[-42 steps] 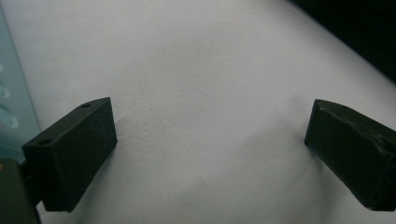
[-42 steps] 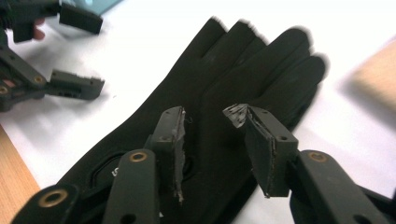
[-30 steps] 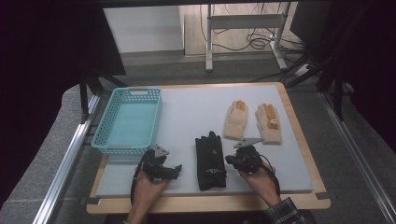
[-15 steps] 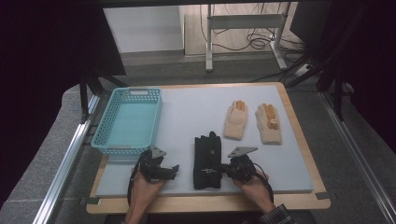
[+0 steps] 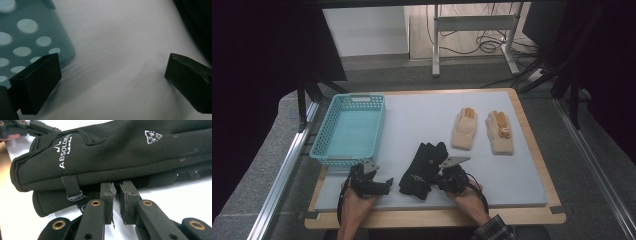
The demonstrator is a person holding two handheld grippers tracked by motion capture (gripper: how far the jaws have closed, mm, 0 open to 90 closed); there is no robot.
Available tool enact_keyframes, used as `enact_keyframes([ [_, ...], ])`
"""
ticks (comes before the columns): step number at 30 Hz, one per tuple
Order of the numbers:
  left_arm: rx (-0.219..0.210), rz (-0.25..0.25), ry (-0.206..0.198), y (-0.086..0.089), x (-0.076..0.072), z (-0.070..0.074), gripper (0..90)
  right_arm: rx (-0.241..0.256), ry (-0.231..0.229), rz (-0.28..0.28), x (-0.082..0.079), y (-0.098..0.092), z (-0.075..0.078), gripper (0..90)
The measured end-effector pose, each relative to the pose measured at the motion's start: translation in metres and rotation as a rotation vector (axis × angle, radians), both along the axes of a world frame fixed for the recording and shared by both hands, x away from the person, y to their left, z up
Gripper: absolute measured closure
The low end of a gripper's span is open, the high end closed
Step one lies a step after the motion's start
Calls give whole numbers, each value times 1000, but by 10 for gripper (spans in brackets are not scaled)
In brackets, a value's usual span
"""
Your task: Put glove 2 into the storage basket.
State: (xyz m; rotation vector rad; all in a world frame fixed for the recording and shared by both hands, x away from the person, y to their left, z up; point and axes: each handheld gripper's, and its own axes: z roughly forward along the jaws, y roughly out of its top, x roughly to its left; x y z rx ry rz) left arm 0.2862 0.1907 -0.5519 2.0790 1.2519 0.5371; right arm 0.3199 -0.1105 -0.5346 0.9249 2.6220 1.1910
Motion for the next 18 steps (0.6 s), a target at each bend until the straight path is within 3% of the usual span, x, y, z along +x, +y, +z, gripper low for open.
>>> enact_keyframes([
  [4, -43, -6, 35, 4, 3, -1, 42, -15, -29, 10, 4, 9, 0, 792],
  [9, -47, 1, 35, 3, 2, -1, 39, -39, -48, 15, 3, 13, 1, 757],
  [14, -59, 8, 35, 3, 3, -2, 35, -70, -83, 17, -1, 3, 8, 638],
  [18, -61, 8, 36, 3, 3, -2, 34, -84, -134, -29, 1, -14, 15, 567],
])
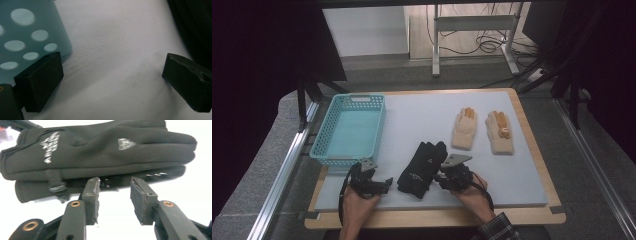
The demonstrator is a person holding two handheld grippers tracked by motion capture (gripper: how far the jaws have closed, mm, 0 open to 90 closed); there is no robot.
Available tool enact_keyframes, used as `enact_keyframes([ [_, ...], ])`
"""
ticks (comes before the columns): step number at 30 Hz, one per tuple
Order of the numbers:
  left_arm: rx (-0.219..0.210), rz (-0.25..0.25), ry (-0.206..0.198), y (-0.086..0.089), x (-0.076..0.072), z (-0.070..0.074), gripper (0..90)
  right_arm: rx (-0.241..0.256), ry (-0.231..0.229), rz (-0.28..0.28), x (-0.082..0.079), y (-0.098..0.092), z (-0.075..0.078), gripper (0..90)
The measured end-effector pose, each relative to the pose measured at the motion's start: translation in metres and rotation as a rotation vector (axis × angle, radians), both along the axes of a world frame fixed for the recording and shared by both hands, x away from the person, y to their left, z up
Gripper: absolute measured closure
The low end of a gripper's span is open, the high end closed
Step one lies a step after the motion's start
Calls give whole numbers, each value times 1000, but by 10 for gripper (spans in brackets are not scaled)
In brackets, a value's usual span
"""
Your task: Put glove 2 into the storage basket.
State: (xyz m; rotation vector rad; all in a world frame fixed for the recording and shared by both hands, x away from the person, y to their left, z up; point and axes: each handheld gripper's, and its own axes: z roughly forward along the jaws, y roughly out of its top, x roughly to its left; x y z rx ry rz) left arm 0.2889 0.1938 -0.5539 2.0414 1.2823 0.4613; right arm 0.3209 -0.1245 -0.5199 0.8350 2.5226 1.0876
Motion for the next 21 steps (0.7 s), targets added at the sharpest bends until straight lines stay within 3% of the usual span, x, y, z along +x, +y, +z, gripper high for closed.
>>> enact_keyframes([
  [4, 0, 0, 0, 0, 0, 0, 33, 19, -29, -71, 7, -29, 7, 468],
  [12, -1, 0, 0, 0, 0, 0, 32, 59, -44, -176, 17, -75, 10, 320],
  [19, 0, 0, 0, 0, 0, 0, 32, 36, -66, -217, 19, -102, 6, 236],
  [21, 0, 0, -1, 0, 0, 0, 32, 31, -52, -232, 20, -111, 3, 209],
])
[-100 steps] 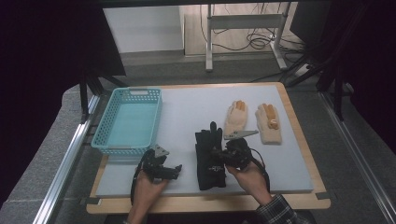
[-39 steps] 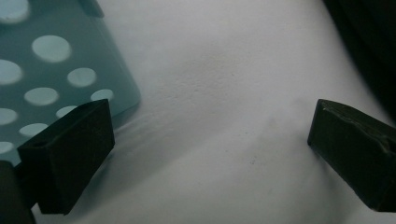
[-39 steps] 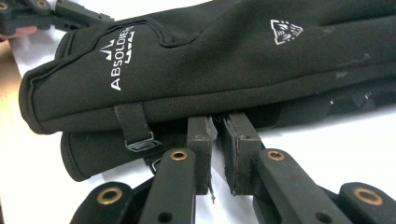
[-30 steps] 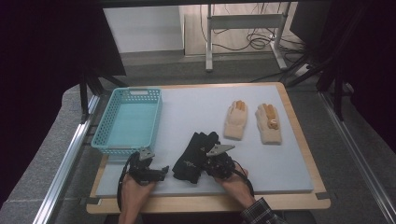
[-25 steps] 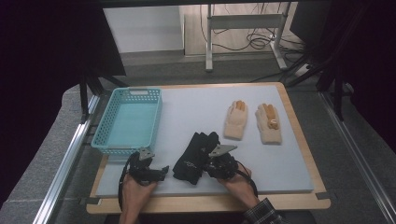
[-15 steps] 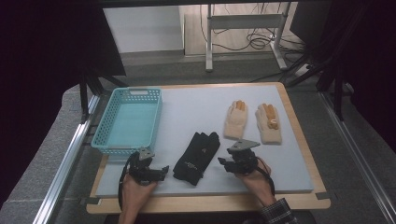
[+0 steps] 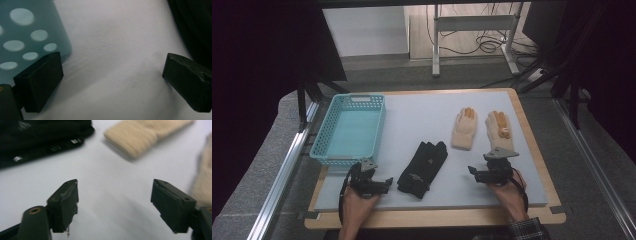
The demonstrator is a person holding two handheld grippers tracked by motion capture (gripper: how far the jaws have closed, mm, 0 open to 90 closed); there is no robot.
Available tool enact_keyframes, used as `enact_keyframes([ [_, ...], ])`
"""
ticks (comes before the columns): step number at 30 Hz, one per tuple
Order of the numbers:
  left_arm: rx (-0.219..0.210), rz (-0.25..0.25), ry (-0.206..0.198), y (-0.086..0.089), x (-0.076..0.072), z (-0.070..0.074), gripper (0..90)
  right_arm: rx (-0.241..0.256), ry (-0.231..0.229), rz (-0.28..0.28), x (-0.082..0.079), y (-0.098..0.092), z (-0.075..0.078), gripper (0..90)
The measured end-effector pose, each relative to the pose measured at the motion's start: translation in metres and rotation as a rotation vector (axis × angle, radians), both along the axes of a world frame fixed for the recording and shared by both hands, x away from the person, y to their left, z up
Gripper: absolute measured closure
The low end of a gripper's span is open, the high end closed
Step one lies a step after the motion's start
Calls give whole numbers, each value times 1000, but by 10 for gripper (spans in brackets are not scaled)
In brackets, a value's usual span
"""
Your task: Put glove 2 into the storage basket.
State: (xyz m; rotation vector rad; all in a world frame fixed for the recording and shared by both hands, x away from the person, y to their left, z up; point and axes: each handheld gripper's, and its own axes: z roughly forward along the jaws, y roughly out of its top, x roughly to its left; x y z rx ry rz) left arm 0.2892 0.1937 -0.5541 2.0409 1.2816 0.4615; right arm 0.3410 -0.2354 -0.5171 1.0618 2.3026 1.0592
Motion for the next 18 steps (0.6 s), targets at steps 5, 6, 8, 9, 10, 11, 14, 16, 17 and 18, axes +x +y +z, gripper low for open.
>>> enact_keyframes([
  [5, 0, 0, 0, 0, 0, 0, 32, -36, 48, -39, 3, -14, -14, 164],
  [6, 0, 0, 0, 0, 0, 0, 32, -36, 48, -39, 3, -14, -14, 164],
  [8, 0, 0, 0, 0, 0, 0, 32, -57, 37, -41, 1, -12, -15, 147],
  [9, 0, 0, 1, 0, 0, 0, 32, -58, 37, -47, 1, -11, -15, 139],
  [10, 0, 0, 0, 0, 0, 0, 32, -53, 41, -50, 1, -12, -15, 139],
  [11, 0, 0, 0, 0, 0, 0, 32, -52, 40, -51, 1, -12, -15, 138],
  [14, 0, -1, 0, 0, 0, 0, 33, -55, 37, -52, 1, -12, -15, 136],
  [16, 0, -1, 0, 0, 0, 0, 34, -55, 37, -52, 1, -12, -16, 135],
  [17, -1, -2, 0, 0, -1, 0, 35, -55, 36, -53, 1, -12, -16, 135],
  [18, -1, -2, 0, 0, -1, 0, 37, -55, 36, -53, 1, -12, -16, 135],
])
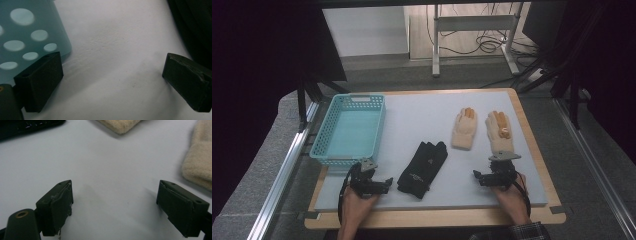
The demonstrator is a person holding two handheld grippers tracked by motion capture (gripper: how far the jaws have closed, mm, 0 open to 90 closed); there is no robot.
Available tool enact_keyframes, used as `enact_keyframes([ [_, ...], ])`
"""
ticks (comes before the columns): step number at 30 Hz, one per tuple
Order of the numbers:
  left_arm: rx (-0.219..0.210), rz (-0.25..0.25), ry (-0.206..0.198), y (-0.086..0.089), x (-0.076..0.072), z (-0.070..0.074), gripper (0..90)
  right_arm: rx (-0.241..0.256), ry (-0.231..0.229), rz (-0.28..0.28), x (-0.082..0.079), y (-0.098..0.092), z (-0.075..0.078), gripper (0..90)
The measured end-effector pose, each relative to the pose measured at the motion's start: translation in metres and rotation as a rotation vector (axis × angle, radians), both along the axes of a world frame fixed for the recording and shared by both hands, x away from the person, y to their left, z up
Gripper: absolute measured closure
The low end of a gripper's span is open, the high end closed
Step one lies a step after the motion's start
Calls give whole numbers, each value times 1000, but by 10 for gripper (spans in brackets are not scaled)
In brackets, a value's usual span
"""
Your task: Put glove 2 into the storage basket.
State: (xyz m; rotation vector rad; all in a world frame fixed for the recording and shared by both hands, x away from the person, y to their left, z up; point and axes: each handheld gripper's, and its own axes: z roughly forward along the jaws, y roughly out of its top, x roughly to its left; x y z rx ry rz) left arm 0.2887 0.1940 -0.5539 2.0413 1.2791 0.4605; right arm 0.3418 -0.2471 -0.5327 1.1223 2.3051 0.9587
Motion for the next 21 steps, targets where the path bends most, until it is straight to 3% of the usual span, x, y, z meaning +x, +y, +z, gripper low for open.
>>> enact_keyframes([
  [7, 1, -5, 1, 1, -2, 2, 59, 0, -2, 0, 0, 0, 0, 135],
  [21, -56, -32, 6, -5, -10, 26, 53, 0, -2, 0, 0, 0, 0, 136],
])
